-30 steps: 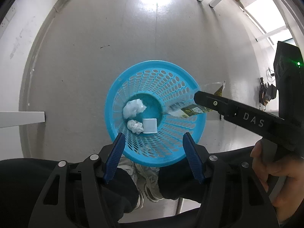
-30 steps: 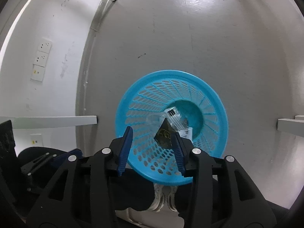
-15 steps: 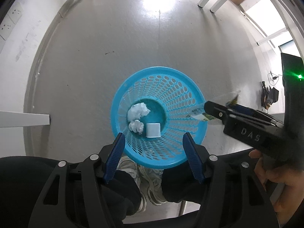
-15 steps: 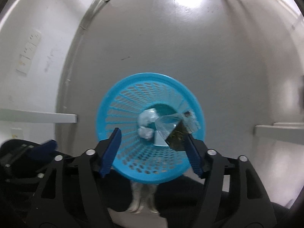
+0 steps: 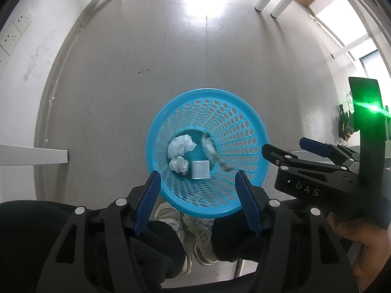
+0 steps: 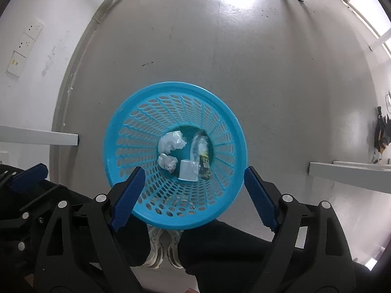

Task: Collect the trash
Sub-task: 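Withdraw both open tools upward from the wastebasket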

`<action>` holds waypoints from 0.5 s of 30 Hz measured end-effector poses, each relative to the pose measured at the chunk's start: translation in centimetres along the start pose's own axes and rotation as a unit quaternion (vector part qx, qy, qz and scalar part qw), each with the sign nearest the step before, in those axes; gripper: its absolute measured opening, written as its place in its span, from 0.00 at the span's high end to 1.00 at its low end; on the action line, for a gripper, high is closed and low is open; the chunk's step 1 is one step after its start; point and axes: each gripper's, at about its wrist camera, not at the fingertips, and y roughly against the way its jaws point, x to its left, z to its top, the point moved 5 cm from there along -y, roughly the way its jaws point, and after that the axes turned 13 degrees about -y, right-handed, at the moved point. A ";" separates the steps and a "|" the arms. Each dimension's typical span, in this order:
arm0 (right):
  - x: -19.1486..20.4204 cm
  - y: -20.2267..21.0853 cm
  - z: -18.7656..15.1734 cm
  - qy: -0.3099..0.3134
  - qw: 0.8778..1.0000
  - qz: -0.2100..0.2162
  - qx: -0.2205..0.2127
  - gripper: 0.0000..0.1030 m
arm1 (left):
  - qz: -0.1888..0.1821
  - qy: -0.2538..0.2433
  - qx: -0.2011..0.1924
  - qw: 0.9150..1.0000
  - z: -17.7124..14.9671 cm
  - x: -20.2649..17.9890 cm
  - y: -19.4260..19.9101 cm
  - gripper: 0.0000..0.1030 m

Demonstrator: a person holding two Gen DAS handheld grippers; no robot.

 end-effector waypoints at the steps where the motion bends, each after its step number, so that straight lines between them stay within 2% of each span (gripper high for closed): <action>1: 0.0 0.1 0.0 -0.002 1.000 -0.003 0.000 0.23 | 0.001 0.000 0.000 1.000 -0.1 0.0 0.0 0.39; 8: 0.3 1.6 -1.2 0.009 1.000 -0.025 -0.013 0.23 | 0.012 0.004 -0.014 1.000 -0.2 0.4 1.2 0.39; 15: 0.8 6.2 -3.7 0.045 0.996 -0.022 -0.070 0.23 | 0.024 -0.040 -0.066 0.997 -1.9 -1.0 5.5 0.38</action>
